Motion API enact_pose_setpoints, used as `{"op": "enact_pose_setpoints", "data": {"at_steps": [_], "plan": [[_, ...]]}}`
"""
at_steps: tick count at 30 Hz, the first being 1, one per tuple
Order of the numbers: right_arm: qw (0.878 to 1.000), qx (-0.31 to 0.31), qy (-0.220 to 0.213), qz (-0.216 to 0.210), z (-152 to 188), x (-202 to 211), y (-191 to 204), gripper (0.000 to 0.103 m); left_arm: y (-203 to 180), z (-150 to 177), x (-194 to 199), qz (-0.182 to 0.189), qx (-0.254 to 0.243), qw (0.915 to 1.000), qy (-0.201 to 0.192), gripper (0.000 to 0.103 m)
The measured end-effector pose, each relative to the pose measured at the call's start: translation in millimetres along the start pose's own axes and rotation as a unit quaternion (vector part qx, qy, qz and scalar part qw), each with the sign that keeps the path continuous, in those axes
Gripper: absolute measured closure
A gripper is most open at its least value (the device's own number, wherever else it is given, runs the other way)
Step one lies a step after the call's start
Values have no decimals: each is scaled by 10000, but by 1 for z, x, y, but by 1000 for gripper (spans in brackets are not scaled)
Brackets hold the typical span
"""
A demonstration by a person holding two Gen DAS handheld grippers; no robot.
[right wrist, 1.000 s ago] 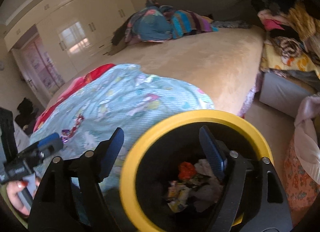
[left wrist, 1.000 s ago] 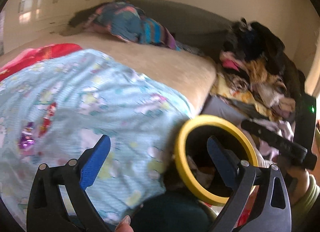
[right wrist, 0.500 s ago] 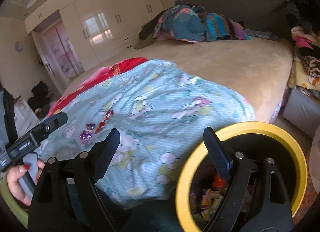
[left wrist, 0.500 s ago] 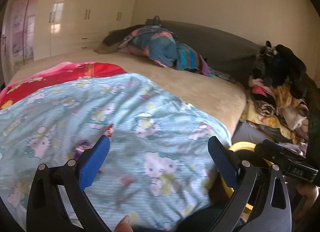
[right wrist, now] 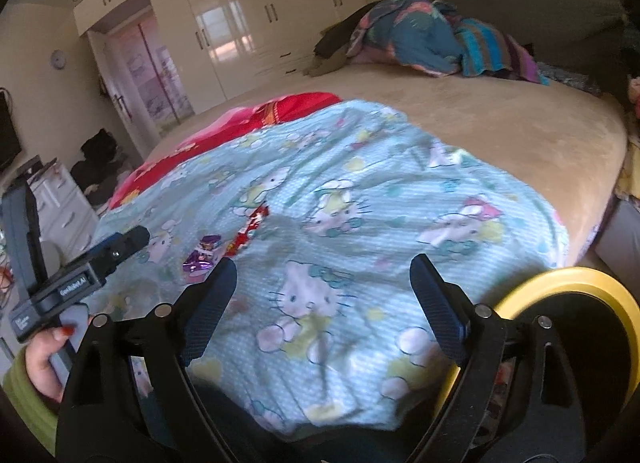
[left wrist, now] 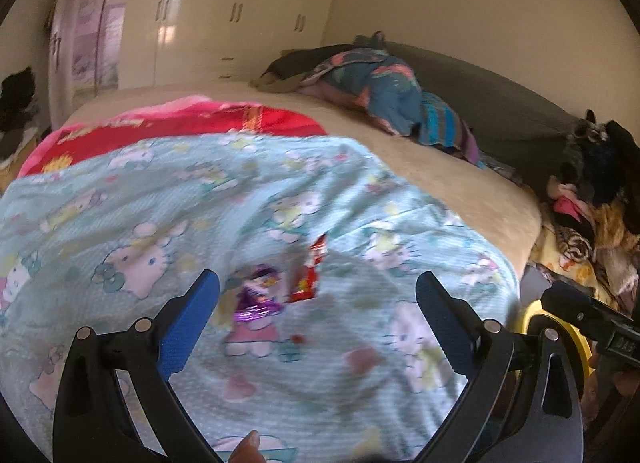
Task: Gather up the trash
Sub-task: 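Move both tools back over the last wrappers on the duvet, then grasp the red chip bag with the right tool while the left tool grasps the purple wrapper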
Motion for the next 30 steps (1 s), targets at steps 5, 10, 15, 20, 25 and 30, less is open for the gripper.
{"op": "enact_pose_setpoints", "data": {"at_steps": [5, 10, 15, 20, 25, 30], "plan": [[9997, 148, 151, -155, -6, -26, 28, 23, 26, 15, -9, -78, 295, 9994, 173, 7], [9985, 215, 387, -319, -12, -55, 52, 23, 43, 29, -21, -150, 416, 9985, 309, 8], [9973, 330, 551, -368, -16, -81, 71, 23, 61, 37, -33, -101, 627, 9971, 416, 23], [9955, 480, 702, -418, -20, -105, 89, 23, 72, 42, -47, -43, 857, 9950, 505, 34], [9933, 634, 831, -485, -21, -130, 109, 23, 81, 45, -61, 17, 1057, 9928, 562, 41], [9907, 641, 1077, -531, -19, -157, 123, 24, 88, 49, -74, 130, 1318, 9891, 636, 45]]}}
Point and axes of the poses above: each gripper's, at about its wrist camera, not at the fingertips, and x roughly against the way its jaws point, y to its left, z to its underside, the point moved 6 cm from there along -x, roughly the way its jaws point, and after that the axes turned 14 degrees about z, right-handed, at the moved point
